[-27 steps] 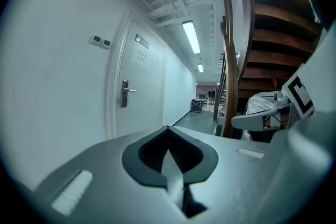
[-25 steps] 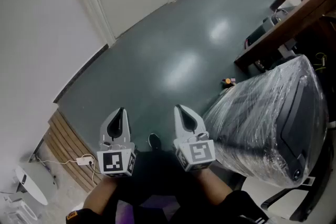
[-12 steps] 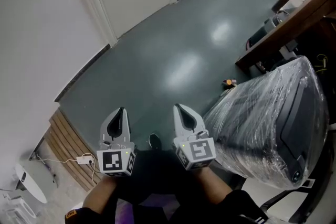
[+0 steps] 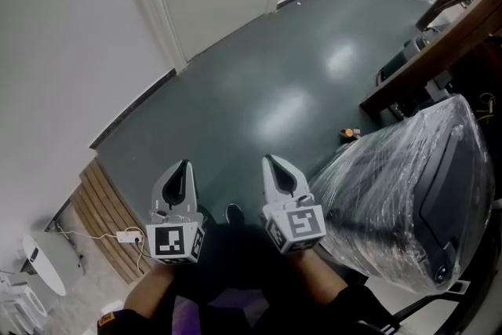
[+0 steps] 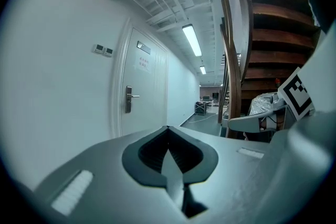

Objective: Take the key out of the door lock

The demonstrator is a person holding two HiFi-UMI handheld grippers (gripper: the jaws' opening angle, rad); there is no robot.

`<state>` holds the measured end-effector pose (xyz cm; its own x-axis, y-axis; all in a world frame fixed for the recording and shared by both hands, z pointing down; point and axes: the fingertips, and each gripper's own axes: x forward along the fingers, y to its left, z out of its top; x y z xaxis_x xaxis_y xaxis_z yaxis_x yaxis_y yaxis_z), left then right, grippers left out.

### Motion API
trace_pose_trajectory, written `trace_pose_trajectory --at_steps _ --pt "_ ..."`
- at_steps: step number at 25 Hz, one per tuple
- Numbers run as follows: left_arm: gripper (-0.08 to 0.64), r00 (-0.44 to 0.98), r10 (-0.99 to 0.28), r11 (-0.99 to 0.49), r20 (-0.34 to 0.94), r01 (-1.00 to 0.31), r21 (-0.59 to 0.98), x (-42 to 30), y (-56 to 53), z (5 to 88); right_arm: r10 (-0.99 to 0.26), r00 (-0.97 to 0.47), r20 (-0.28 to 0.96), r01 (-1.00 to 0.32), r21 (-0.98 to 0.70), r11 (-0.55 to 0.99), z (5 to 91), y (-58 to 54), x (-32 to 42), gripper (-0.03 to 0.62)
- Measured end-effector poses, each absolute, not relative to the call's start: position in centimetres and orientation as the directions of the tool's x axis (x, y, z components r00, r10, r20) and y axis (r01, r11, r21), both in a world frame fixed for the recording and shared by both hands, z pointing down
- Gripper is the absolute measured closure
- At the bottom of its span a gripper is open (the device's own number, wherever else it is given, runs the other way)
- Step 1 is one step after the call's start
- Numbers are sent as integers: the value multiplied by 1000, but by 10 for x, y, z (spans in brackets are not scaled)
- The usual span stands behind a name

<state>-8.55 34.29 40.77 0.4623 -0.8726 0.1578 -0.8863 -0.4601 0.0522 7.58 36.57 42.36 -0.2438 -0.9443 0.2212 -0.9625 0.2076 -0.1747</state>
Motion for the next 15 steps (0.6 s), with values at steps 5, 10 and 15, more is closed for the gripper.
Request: trace_pose_trajectory --at_steps 5,10,15 --pt "543 443 -881 -438 170 -897 63 -91 340 402 -939 -256 229 -957 -199 212 423 357 72 600" --pt "543 460 -873 -452 165 -888 85 -93 311 405 -935 -258 242 -958 -191 215 424 332 63 600" --pt "543 489 -858 -479 159 -872 96 -87 270 411 -932 -243 271 -963 -183 198 432 298 66 600"
